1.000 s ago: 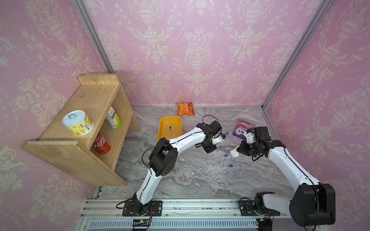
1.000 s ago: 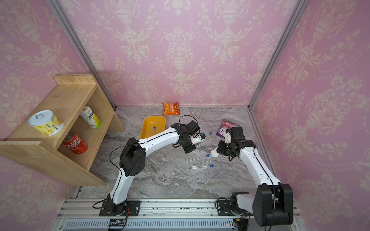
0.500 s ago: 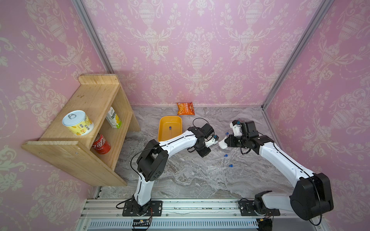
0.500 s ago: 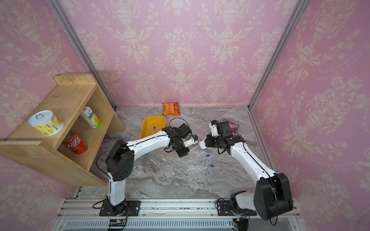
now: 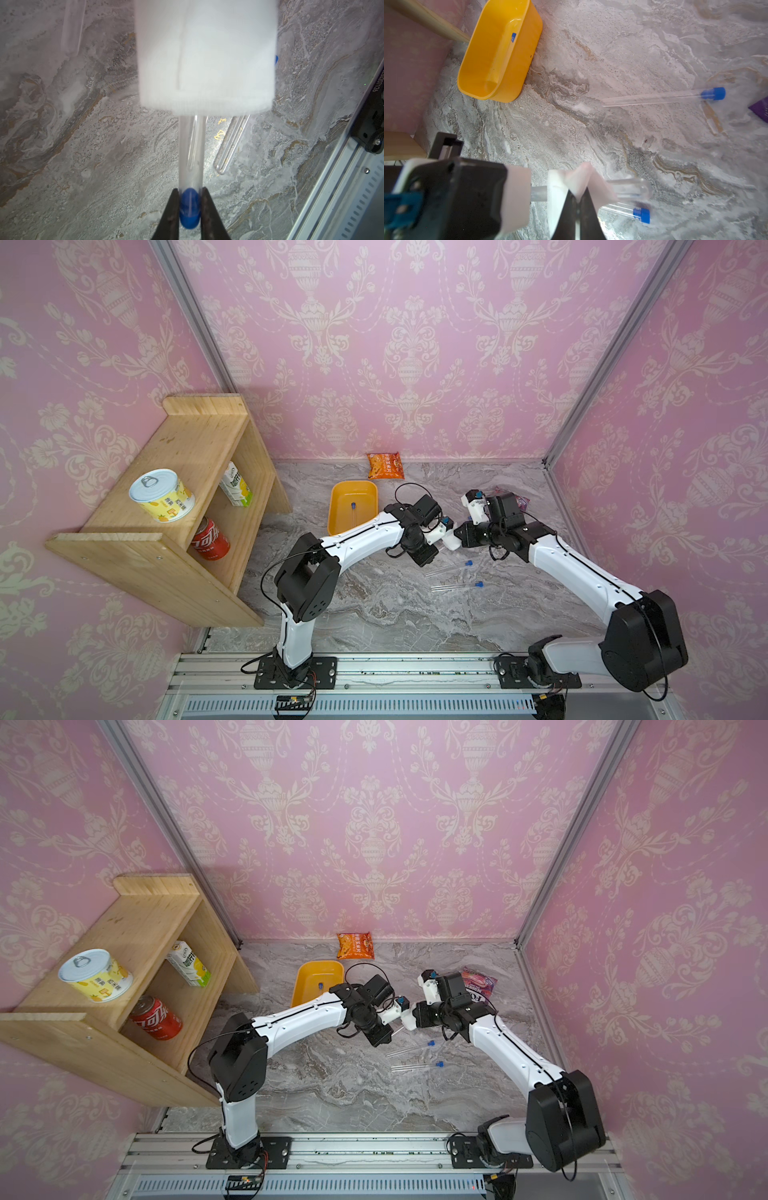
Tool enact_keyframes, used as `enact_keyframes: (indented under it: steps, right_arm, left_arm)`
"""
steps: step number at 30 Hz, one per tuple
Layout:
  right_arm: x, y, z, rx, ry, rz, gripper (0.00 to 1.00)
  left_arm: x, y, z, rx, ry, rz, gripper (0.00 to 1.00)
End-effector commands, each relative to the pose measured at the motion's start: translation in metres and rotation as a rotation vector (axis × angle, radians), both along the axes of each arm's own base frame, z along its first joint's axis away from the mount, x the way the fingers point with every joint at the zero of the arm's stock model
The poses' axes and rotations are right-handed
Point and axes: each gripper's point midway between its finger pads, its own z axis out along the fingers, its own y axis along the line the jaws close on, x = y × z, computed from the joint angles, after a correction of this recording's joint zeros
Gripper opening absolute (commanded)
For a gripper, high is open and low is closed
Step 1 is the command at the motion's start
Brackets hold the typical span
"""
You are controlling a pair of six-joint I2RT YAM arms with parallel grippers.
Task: Wipe the exteriors of test tubes
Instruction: Wipe the dirt from the test tube.
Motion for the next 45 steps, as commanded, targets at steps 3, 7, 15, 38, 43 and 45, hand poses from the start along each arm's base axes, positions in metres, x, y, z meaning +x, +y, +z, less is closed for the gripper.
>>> enact_keyframes:
  steps: [3, 7, 15, 38, 43, 45]
  right_arm:
    - [-0.011, 0.014, -0.006, -0.023, -0.009, 0.051, 0.0]
    - [-0.016, 0.014, -0.011, -0.031, 0.0, 0.052, 0.0]
    - [-0.009, -0.008, -0.007, -0.07, -0.042, -0.019, 0.0]
    - [0.006, -0.026, 0.024, -0.062, -0.181, -0.051, 0.0]
    - [-0.009, -0.01, 0.022, -0.03, -0.177, 0.019, 0.0]
    - [-0.015, -0.003, 0.022, -0.008, -0.175, 0.049, 0.0]
  left_arm:
    - [-0.004, 0.001, 0.013, -0.033, 0.003, 0.011, 0.13]
    - [-0.004, 0.001, 0.015, -0.04, -0.003, 0.011, 0.13]
    - [-0.009, 0.0, 0.019, -0.091, 0.031, 0.02, 0.13]
    - [-0.02, 0.0, 0.024, -0.18, 0.132, 0.042, 0.14]
    - [-0.018, -0.002, 0.026, -0.215, 0.152, 0.053, 0.14]
    - [-0.017, -0.003, 0.027, -0.232, 0.164, 0.058, 0.14]
